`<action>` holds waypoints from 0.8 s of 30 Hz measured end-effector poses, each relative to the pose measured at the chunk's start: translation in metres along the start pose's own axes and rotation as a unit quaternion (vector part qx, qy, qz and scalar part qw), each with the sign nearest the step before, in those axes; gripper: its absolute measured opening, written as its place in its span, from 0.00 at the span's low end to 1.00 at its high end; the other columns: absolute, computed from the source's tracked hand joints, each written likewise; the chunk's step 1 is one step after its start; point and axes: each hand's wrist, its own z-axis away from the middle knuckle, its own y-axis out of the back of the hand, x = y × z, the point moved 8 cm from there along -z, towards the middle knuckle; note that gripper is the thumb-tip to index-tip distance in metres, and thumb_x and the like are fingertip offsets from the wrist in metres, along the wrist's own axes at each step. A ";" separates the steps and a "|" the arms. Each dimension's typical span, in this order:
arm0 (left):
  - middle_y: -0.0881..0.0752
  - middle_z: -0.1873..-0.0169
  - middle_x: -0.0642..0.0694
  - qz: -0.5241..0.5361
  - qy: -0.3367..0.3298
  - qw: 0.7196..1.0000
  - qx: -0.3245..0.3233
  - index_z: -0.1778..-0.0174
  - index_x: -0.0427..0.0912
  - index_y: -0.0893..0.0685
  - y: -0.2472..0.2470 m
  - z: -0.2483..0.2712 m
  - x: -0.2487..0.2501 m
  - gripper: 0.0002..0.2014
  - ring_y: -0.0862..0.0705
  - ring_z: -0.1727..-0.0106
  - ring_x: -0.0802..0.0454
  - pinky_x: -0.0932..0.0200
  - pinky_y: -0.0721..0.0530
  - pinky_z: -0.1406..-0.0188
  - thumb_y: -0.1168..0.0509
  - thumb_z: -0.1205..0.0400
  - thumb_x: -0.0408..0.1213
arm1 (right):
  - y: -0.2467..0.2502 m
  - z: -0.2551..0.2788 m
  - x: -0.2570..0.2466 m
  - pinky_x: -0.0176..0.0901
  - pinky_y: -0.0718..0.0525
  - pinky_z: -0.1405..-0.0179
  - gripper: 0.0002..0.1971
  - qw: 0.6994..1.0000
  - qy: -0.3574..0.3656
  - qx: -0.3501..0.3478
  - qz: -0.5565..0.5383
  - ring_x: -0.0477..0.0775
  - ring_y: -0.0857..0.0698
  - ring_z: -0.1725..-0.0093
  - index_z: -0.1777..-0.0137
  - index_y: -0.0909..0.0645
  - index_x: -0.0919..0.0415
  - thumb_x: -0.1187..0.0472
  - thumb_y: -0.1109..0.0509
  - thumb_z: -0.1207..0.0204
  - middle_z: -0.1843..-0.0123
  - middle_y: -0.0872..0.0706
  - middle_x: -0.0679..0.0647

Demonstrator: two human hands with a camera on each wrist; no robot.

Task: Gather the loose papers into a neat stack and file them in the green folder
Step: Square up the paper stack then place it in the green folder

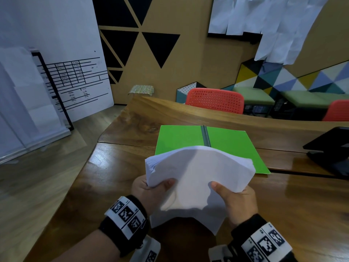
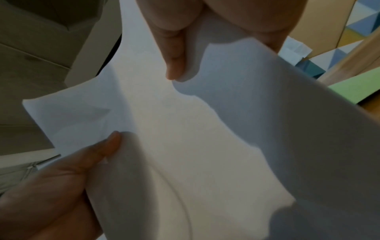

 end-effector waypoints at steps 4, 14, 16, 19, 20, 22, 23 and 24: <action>0.16 0.87 0.56 -0.009 0.001 1.000 -0.007 0.74 0.39 0.13 -0.002 0.003 -0.005 0.07 0.16 0.74 0.56 0.74 0.21 0.81 0.24 0.32 0.32 | 0.001 0.002 0.000 0.24 0.17 0.72 0.15 1.000 0.006 -0.007 -0.007 0.45 0.14 0.66 0.62 0.17 0.57 0.79 0.26 0.36 0.63 0.12 0.48; 0.20 0.92 0.59 -0.009 0.015 0.998 -0.057 0.75 0.46 0.19 -0.016 -0.003 0.020 0.11 0.17 0.81 0.62 0.78 0.25 0.87 0.25 0.30 0.32 | 0.005 -0.023 -0.014 0.37 0.11 0.58 0.30 0.995 0.039 -0.090 -0.027 0.48 0.09 0.57 0.57 0.13 0.55 0.49 0.12 0.63 0.59 0.07 0.46; 0.15 0.84 0.56 -0.010 0.001 0.999 -0.047 0.73 0.45 0.16 -0.020 -0.014 0.031 0.09 0.15 0.73 0.53 0.69 0.18 0.82 0.23 0.32 0.31 | 0.003 -0.030 -0.015 0.40 0.12 0.54 0.34 0.988 0.019 -0.151 0.010 0.45 0.09 0.54 0.54 0.13 0.54 0.47 0.13 0.65 0.56 0.07 0.45; 0.15 0.85 0.53 -0.004 -0.005 0.999 -0.033 0.75 0.39 0.16 -0.030 -0.032 0.048 0.08 0.15 0.79 0.56 0.68 0.19 0.81 0.23 0.32 0.30 | 0.011 -0.041 -0.003 0.36 0.12 0.59 0.35 0.982 -0.020 -0.182 0.040 0.45 0.09 0.56 0.59 0.11 0.55 0.44 0.12 0.71 0.58 0.07 0.46; 0.16 0.87 0.53 0.001 -0.004 0.999 -0.035 0.76 0.39 0.17 -0.037 -0.038 0.052 0.10 0.19 0.84 0.59 0.69 0.21 0.84 0.24 0.32 0.29 | 0.014 -0.046 -0.002 0.36 0.13 0.59 0.30 0.984 -0.018 -0.170 0.059 0.46 0.09 0.56 0.60 0.10 0.54 0.47 0.12 0.66 0.59 0.07 0.45; 0.16 0.85 0.52 0.002 0.004 0.999 -0.039 0.76 0.38 0.17 -0.051 -0.049 0.060 0.10 0.21 0.86 0.59 0.68 0.22 0.83 0.24 0.32 0.31 | 0.020 -0.057 0.000 0.31 0.14 0.60 0.16 0.986 -0.009 -0.140 0.090 0.46 0.11 0.56 0.57 0.12 0.56 0.65 0.16 0.45 0.64 0.08 0.41; 0.15 0.81 0.50 -0.005 0.009 0.999 -0.034 0.75 0.38 0.16 -0.057 -0.055 0.062 0.09 0.20 0.85 0.58 0.68 0.21 0.82 0.23 0.32 0.32 | 0.022 -0.062 0.000 0.27 0.16 0.64 0.14 0.987 -0.002 -0.124 0.098 0.42 0.12 0.59 0.54 0.13 0.60 0.74 0.21 0.38 0.67 0.09 0.39; 0.14 0.78 0.49 -0.014 0.011 0.999 -0.028 0.74 0.39 0.16 -0.061 -0.064 0.061 0.09 0.19 0.85 0.59 0.70 0.22 0.82 0.23 0.32 0.34 | 0.023 -0.069 0.001 0.24 0.18 0.66 0.15 0.988 0.001 -0.113 0.104 0.37 0.12 0.63 0.50 0.15 0.65 0.78 0.26 0.35 0.68 0.10 0.38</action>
